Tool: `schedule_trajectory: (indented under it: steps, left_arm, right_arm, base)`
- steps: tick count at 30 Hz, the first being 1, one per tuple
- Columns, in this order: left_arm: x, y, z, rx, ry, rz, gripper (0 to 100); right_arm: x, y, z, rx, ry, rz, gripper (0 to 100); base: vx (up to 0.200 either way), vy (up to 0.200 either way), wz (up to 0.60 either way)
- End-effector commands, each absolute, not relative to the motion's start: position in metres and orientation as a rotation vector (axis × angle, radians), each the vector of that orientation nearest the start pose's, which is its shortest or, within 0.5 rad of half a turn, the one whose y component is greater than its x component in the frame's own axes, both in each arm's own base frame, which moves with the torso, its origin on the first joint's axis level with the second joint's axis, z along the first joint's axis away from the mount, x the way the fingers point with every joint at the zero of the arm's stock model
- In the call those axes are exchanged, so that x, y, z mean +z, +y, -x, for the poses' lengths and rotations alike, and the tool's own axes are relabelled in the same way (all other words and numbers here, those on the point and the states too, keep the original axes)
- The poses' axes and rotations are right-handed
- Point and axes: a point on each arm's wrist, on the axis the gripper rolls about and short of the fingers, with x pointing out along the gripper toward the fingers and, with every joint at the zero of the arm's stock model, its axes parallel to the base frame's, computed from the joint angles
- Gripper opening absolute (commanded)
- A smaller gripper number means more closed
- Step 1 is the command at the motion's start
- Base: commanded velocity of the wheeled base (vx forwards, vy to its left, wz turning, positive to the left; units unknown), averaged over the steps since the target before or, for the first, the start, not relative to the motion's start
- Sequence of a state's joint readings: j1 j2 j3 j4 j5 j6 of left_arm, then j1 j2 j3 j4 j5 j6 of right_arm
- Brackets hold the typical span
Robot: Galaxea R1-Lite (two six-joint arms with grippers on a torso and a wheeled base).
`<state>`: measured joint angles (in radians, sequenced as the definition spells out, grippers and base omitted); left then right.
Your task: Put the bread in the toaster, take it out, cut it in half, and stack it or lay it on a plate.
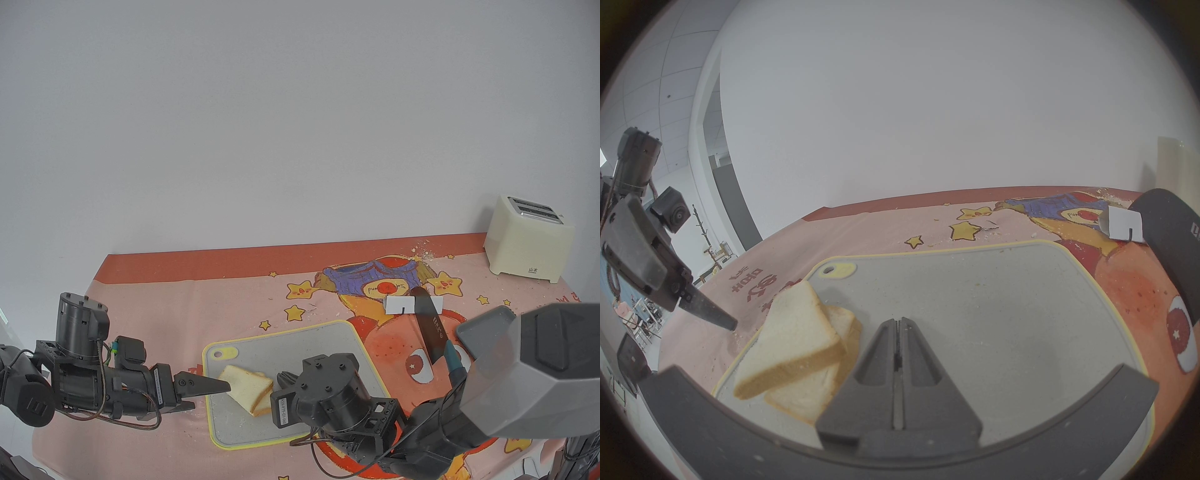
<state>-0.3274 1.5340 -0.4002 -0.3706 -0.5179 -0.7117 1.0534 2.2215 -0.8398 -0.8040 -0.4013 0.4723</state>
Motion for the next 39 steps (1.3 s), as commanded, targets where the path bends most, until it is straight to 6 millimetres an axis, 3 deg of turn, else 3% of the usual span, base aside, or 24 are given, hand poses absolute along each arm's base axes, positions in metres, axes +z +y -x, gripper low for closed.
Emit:
schedule_trajectory:
  steps: [1,18,34,39]
  left_arm:
    - [0.099,-0.077,-0.193,-0.481,1.062,0.709,100]
    - [0.101,-0.079,-0.196,-0.489,1.054,0.711,100]
    - [0.1,-0.079,-0.195,-0.487,1.059,0.71,100]
    - [0.099,-0.079,-0.195,-0.485,1.062,0.71,100]
  right_arm:
    - [0.025,0.322,-0.187,0.527,0.574,-0.054,0]
    - [0.029,0.331,-0.181,0.56,0.56,-0.062,0]
    - [0.05,0.331,-0.182,0.571,0.518,-0.103,0]
    - [0.042,0.332,-0.182,0.568,0.53,-0.092,0]
  base:
    - [0.0,0.0,0.0]
    - [0.0,0.0,0.0]
    - [0.0,0.0,0.0]
    - [0.0,0.0,0.0]
